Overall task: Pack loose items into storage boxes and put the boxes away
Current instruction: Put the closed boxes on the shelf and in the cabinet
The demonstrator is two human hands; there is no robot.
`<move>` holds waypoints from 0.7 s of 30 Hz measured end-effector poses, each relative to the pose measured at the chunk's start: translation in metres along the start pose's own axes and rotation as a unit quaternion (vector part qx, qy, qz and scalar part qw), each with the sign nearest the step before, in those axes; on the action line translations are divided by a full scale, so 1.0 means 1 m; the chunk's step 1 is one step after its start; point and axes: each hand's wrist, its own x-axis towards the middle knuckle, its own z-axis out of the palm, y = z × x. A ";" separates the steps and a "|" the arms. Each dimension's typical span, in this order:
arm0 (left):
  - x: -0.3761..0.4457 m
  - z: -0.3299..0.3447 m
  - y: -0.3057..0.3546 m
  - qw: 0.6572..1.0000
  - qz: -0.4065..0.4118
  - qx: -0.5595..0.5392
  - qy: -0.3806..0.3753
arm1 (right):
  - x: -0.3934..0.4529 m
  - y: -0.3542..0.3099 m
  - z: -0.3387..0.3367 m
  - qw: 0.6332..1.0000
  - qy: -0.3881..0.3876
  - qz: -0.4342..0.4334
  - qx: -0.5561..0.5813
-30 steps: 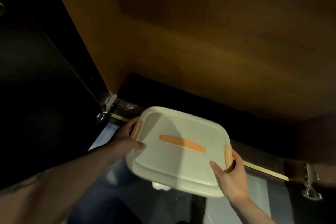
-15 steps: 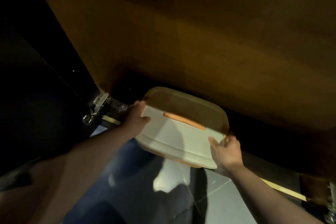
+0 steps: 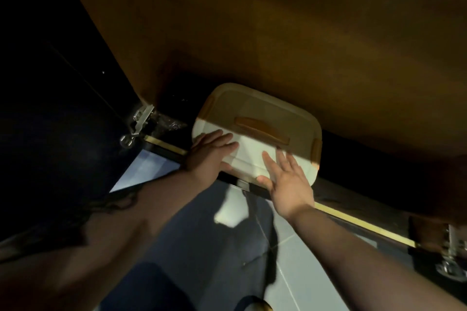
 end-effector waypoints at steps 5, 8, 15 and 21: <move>0.012 -0.006 0.014 0.997 -0.060 0.023 -0.050 | 0.013 -0.003 -0.013 0.999 -0.037 0.039 -0.004; -0.008 -0.022 0.032 0.992 -0.098 -0.012 -0.081 | -0.009 -0.013 -0.027 0.997 -0.050 0.058 0.010; -0.085 -0.120 0.082 0.993 -0.102 -0.022 -0.050 | -0.109 -0.057 -0.105 0.996 -0.045 0.055 0.054; -0.140 -0.224 0.150 0.991 -0.064 0.038 -0.108 | -0.206 -0.098 -0.208 0.998 -0.047 0.014 0.041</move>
